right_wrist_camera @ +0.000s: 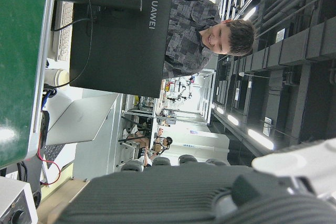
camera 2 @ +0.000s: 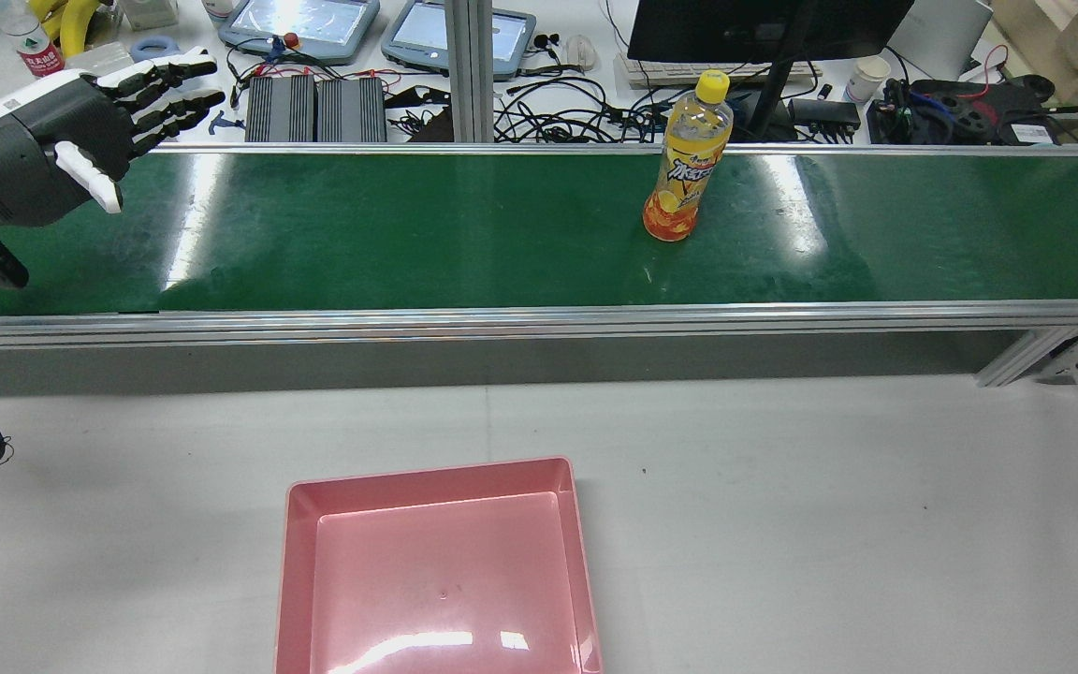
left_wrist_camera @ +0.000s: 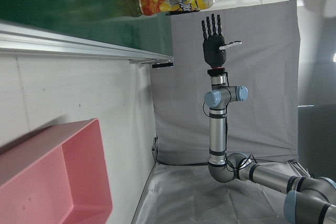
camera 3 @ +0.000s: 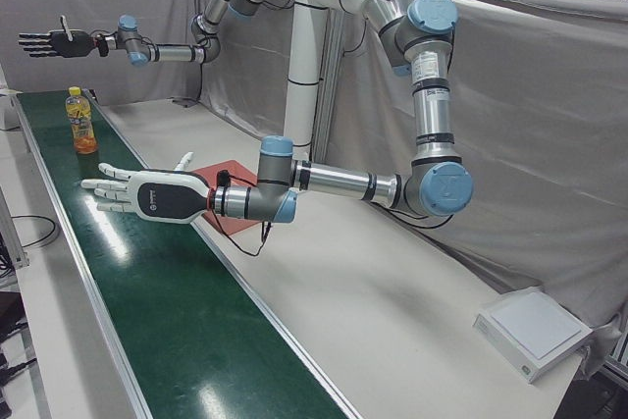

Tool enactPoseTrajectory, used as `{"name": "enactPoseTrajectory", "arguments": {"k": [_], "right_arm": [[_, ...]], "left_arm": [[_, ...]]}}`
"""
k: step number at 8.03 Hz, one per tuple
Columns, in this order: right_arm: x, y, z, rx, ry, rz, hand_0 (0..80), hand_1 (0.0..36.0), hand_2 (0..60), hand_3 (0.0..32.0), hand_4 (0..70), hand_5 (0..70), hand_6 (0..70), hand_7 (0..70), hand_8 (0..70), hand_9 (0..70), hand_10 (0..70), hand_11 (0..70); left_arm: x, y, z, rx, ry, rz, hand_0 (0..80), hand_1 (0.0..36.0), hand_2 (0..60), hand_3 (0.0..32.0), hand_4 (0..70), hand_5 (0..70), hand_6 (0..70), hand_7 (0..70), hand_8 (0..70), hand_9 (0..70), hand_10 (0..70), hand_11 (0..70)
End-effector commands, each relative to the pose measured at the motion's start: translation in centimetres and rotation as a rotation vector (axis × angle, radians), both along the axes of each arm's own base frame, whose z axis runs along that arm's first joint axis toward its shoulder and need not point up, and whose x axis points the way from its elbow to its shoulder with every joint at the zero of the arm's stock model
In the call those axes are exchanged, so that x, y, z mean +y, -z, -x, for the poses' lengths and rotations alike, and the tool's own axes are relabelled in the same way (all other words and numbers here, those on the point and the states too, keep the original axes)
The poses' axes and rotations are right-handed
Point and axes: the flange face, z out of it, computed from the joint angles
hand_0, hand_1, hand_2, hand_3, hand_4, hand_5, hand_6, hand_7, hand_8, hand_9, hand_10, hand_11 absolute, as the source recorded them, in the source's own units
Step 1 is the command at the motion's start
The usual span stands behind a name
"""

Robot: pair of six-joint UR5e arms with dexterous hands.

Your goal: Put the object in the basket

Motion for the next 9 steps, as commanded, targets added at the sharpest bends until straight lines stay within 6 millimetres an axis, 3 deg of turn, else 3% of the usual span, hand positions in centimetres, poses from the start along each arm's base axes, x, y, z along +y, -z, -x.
{"name": "enactPoseTrajectory", "arguments": {"k": [1, 9], "right_arm": [[0.0, 0.03, -0.03, 0.0, -0.001, -0.001, 0.0, 0.0, 0.0, 0.0, 0.0, 0.0, 0.0, 0.0, 0.0, 0.0, 0.0, 0.0], [-0.01, -0.05, 0.05, 0.0, 0.001, 0.001, 0.0, 0.0, 0.0, 0.0, 0.0, 0.0, 0.0, 0.0, 0.0, 0.0, 0.0, 0.0]], "left_arm": [[0.13, 0.04, -0.54, -0.001, -0.008, -0.001, 61.1, 3.4, 0.0, 1.6, 12.5, 16.6, 0.7, 1.0, 8.6, 11.6, 2.7, 5.3], [-0.07, 0.51, -0.51, -0.022, 0.012, -0.022, 59.5, 2.6, 0.0, 2.8, 12.0, 15.5, 0.0, 0.8, 8.8, 12.1, 2.0, 4.2]]}}
